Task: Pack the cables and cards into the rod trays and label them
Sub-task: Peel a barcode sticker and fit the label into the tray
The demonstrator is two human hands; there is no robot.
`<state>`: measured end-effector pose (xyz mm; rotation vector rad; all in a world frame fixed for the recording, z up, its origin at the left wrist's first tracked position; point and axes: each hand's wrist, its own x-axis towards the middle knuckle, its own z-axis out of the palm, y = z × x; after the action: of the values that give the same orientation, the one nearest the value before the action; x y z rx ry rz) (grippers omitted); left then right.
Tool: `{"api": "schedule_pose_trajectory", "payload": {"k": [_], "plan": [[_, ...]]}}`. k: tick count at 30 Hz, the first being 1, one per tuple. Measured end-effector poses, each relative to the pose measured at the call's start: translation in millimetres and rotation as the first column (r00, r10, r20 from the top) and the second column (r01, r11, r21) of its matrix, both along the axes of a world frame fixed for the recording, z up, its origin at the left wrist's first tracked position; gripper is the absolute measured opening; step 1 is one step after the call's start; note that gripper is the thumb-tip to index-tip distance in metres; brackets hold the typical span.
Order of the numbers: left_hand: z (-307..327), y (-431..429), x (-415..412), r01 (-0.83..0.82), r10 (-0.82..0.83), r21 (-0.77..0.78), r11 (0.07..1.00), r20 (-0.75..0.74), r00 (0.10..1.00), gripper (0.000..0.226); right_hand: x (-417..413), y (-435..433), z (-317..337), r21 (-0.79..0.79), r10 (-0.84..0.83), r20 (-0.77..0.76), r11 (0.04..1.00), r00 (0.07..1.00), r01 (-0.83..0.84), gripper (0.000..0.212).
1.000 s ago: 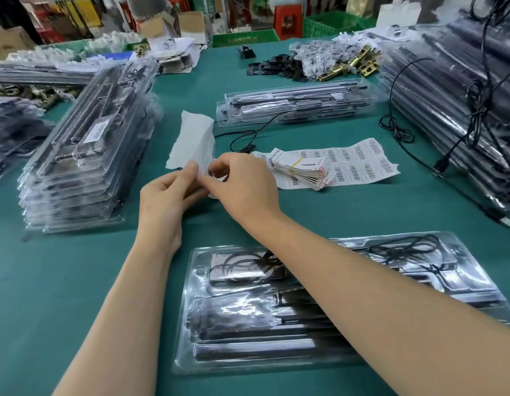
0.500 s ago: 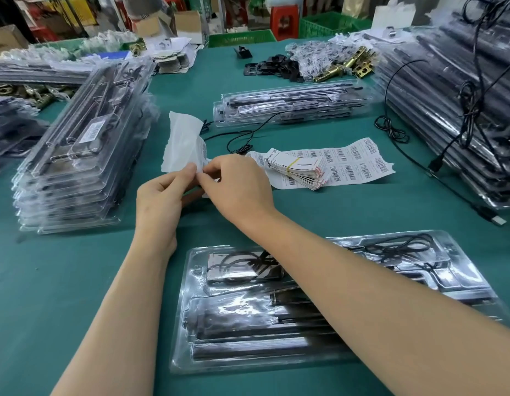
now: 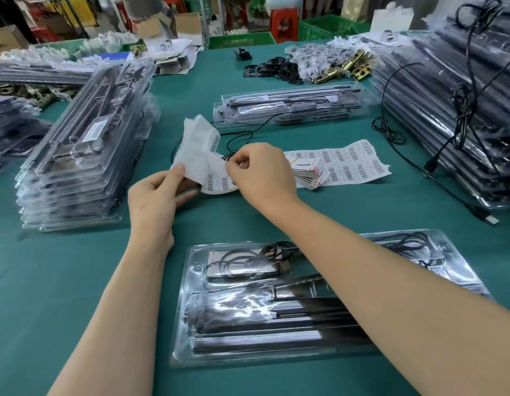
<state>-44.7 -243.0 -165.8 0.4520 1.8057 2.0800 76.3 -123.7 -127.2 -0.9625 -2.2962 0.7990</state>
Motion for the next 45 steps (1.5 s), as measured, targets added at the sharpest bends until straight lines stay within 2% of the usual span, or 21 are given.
{"api": "schedule_pose_trajectory", "payload": {"k": [4, 6, 8, 10, 11, 13, 15, 18, 20, 22, 24, 27, 30, 32, 36, 40, 45], "plan": [[0.7, -2.0, -1.1, -0.042, 0.042, -0.012, 0.999, -0.016, 0.999, 0.022, 21.4, 15.8, 9.1, 0.061, 0.005, -0.052, 0.998, 0.999, -0.002, 0.016], [2.3, -2.8, 0.5, -0.049, 0.041, -0.074, 0.996, -0.112, 0.993, 0.025, 38.7, 18.9, 13.6, 0.211, 0.058, -0.106, 0.977, 0.993, -0.035, 0.015], [5.8, -4.2, 2.5, -0.053, 0.019, -0.136, 0.989, -0.237, 0.971, 0.032, 63.2, 19.4, 18.3, 0.474, 0.136, -0.178, 0.88, 0.975, -0.036, 0.022], [12.0, -5.4, 6.9, 0.007, -0.051, -0.136, 0.991, -0.32, 0.946, 0.036, 92.7, 20.0, 21.9, 0.693, 0.247, -0.244, 0.721, 0.938, -0.009, 0.026], [16.3, -5.4, 9.8, 0.073, -0.116, -0.134, 0.988, -0.345, 0.931, 0.037, 108.5, 20.9, 22.3, 0.764, 0.3, -0.261, 0.645, 0.918, 0.007, 0.027], [29.0, -6.1, 18.7, 0.257, -0.301, -0.17, 0.951, -0.342, 0.89, 0.037, 139.6, 20.9, 22.3, 0.834, 0.396, -0.264, 0.551, 0.88, 0.002, 0.027], [47.9, -7.0, 32.0, 0.48, -0.542, -0.268, 0.836, -0.265, 0.797, 0.041, 166.2, 17.4, 21.6, 0.862, 0.462, -0.232, 0.506, 0.856, -0.04, 0.024], [78.9, -5.9, 60.1, 0.752, -0.85, -0.41, 0.515, -0.13, 0.511, 0.061, 194.4, 9.3, 20.5, 0.889, 0.472, -0.169, 0.451, 0.865, -0.073, 0.016], [94.4, -3.1, 84.9, 0.836, -0.952, -0.464, 0.293, -0.062, 0.299, 0.058, 208.9, 7.0, 21.2, 0.905, 0.457, -0.146, 0.42, 0.877, -0.069, 0.015], [102.6, -0.3, 106.6, 0.854, -0.984, -0.494, 0.16, -0.005, 0.18, 0.051, 221.4, 7.3, 22.0, 0.912, 0.442, -0.129, 0.404, 0.888, -0.069, 0.015], [104.4, 2.3, 120.0, 0.847, -0.983, -0.511, 0.144, 0.027, 0.183, 0.046, 232.0, 9.1, 21.9, 0.911, 0.426, -0.119, 0.406, 0.897, -0.072, 0.016], [101.9, 8.8, 130.2, 0.809, -0.968, -0.548, 0.214, -0.01, 0.249, 0.036, 242.7, 11.4, 20.5, 0.895, 0.412, -0.141, 0.442, 0.9, -0.062, 0.013], [101.3, 14.1, 141.1, 0.811, -0.957, -0.522, 0.266, -0.044, 0.285, 0.031, 247.9, 10.2, 16.8, 0.881, 0.425, -0.174, 0.47, 0.888, -0.052, 0.009], [100.8, 15.2, 148.2, 0.827, -0.961, -0.5, 0.255, -0.04, 0.272, 0.029, 250.0, 8.6, 12.9, 0.874, 0.431, -0.192, 0.484, 0.882, -0.046, 0.015], [97.3, 16.2, 156.0, 0.856, -0.959, -0.454, 0.247, 0.01, 0.282, 0.026, 253.0, 6.1, 7.9, 0.868, 0.432, -0.202, 0.494, 0.879, -0.044, 0.009], [94.7, 17.7, 160.1, 0.871, -0.968, -0.447, 0.202, 0.044, 0.247, 0.02, 252.2, 8.6, 6.0, 0.86, 0.422, -0.207, 0.509, 0.883, -0.042, 0.023], [94.1, 18.9, 158.4, 0.873, -0.967, -0.443, 0.206, 0.046, 0.251, 0.016, 250.1, 12.3, 0.9, 0.85, 0.434, -0.205, 0.524, 0.877, -0.061, 0.017]]}}
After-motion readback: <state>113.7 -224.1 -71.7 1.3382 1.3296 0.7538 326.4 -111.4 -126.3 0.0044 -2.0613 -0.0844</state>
